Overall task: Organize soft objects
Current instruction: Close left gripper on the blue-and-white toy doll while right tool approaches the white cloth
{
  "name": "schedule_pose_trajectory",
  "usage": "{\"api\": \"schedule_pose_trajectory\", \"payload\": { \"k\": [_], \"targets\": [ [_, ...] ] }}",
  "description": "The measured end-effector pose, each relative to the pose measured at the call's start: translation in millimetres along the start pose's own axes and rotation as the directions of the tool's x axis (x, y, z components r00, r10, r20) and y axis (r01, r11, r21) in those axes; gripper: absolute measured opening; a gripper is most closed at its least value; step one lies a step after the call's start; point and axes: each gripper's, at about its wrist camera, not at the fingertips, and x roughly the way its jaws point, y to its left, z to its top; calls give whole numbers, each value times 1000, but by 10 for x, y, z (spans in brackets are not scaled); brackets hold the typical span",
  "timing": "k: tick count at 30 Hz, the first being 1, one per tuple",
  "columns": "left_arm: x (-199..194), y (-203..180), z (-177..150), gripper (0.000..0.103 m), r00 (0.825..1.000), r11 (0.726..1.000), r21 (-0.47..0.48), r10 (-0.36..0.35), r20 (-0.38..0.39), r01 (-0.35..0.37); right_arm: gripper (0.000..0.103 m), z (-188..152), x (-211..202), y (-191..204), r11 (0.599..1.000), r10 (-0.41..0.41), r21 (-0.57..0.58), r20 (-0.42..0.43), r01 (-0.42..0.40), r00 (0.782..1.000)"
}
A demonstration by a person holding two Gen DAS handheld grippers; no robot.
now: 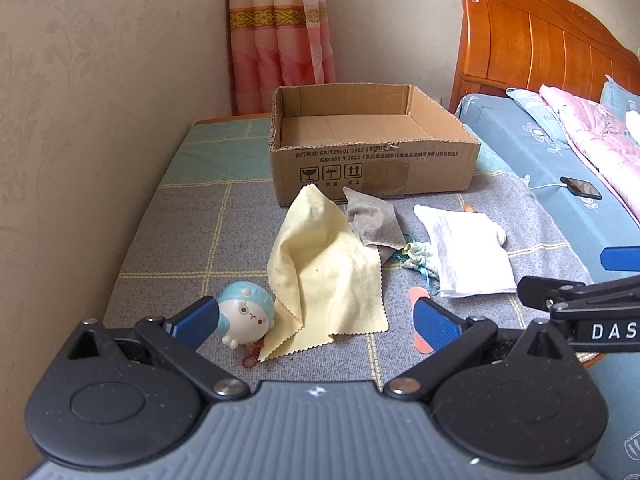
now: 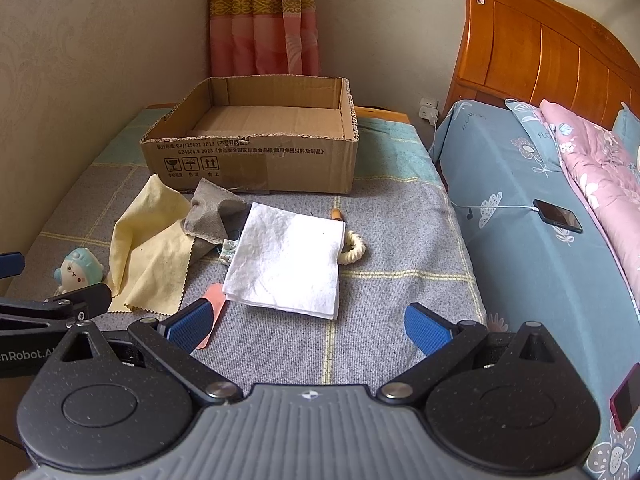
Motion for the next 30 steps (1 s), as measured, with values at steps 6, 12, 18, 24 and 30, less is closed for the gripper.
{"api": "schedule_pose_trajectory", "payload": {
  "k": [6, 12, 18, 24, 30],
  "targets": [
    [58, 119, -29, 103, 999, 1000, 22, -11, 35, 10, 103, 32, 46, -20, 999, 25, -26, 20, -24, 999],
    [205, 272, -112, 103, 999, 999, 32, 10, 39, -12, 103, 57, 166, -61, 995, 67, -73, 47, -64, 997],
    [435, 435, -258, 103, 1000, 999, 34, 12, -10, -11, 103, 27, 368, -56, 987, 104, -121, 14, -101, 995],
    [664, 588, -375, 103, 997, 1000, 16, -10, -79, 11, 103, -43, 506, -54, 986, 87, -142, -14, -88, 996],
    [777, 673, -396, 103, 996, 1000, 4, -23, -89, 24, 103, -61, 546, -25, 982, 93, -162, -16, -95, 996]
  ]
}}
